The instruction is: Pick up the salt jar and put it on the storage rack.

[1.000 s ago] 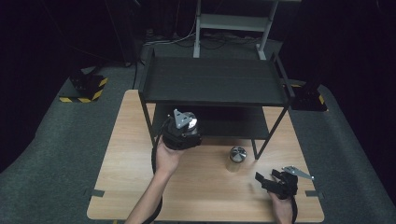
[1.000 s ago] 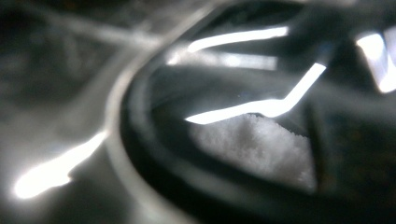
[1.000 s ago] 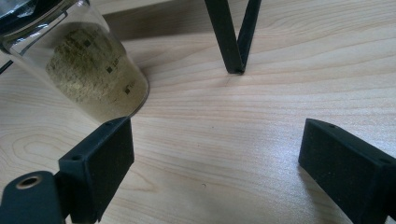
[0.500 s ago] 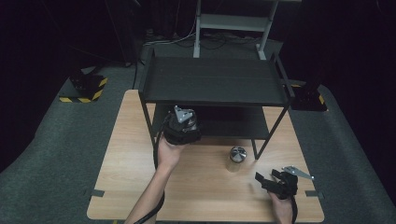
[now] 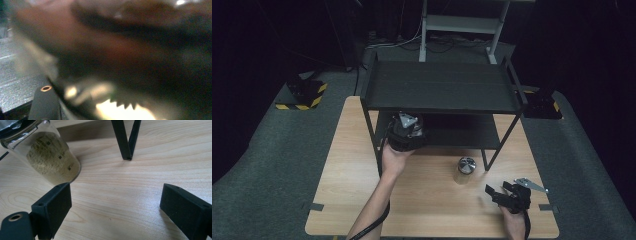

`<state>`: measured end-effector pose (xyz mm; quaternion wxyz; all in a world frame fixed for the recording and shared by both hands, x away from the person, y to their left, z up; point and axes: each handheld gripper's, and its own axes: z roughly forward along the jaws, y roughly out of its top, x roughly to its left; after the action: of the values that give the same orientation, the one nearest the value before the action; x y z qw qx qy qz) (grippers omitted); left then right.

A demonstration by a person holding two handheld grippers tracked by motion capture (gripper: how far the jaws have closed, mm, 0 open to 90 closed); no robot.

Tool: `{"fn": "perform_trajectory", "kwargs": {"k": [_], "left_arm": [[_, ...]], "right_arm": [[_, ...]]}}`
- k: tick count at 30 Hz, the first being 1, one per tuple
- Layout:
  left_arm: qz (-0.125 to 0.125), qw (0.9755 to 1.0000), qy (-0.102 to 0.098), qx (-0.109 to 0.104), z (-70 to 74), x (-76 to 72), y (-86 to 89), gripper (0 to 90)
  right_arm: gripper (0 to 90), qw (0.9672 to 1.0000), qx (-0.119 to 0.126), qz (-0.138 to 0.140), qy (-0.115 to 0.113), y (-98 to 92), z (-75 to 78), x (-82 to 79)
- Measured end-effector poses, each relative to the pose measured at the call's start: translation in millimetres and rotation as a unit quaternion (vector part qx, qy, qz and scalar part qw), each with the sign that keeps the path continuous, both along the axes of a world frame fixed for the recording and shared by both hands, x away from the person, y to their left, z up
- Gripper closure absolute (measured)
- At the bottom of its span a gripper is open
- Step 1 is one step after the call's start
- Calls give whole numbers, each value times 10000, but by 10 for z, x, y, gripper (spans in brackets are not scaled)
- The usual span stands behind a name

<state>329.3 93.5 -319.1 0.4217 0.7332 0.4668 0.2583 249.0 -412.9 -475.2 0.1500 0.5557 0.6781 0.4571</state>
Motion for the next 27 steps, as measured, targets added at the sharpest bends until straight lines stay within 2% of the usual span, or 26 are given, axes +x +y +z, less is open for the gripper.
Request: {"fn": "perform_trajectory", "kwargs": {"k": [6, 7, 8, 12, 14, 15, 16, 17, 19, 21, 25, 27], "left_arm": [[-130, 9999, -63, -30, -37, 58, 38, 307], [-125, 9998, -59, -121, -56, 67, 39, 307], [-145, 9998, -96, -71, -58, 77, 44, 307], [-105, 9998, -141, -134, -90, 114, 30, 307], [-120, 9997, -172, -84, -90, 125, 34, 308], [-116, 9997, -152, -141, -98, 134, 33, 308], [-129, 9997, -199, -78, -101, 148, 36, 307], [-119, 9996, -194, -162, -119, 155, 37, 307], [-122, 9995, -254, -125, -131, 168, 38, 307], [-97, 9995, -241, -184, -141, 182, 32, 308], [-126, 9995, -232, -144, -135, 207, 41, 307], [-191, 9995, -236, -37, -120, 233, 57, 307]], "right_arm": [[99, 10000, -15, -4, -14, 7, 0, -4], [99, 10000, -16, -2, -13, 7, 0, -4], [99, 10000, -17, -3, -17, 7, 0, -5], [99, 10000, -18, -1, -22, 7, -1, -7], [99, 10000, -16, -2, -23, 6, -1, -7], [99, 10000, -16, -1, -21, 6, -1, -7], [99, 10000, -19, -3, -23, 8, 0, -8], [99, 10000, -19, -3, -23, 8, 0, -8], [99, 10000, -18, -2, -22, 8, 0, -7], [99, 10000, -19, -3, -23, 8, 0, -8], [99, 10000, -16, -4, -22, 7, -1, -8], [99, 10000, -19, -5, -24, 8, -1, -8]]}}
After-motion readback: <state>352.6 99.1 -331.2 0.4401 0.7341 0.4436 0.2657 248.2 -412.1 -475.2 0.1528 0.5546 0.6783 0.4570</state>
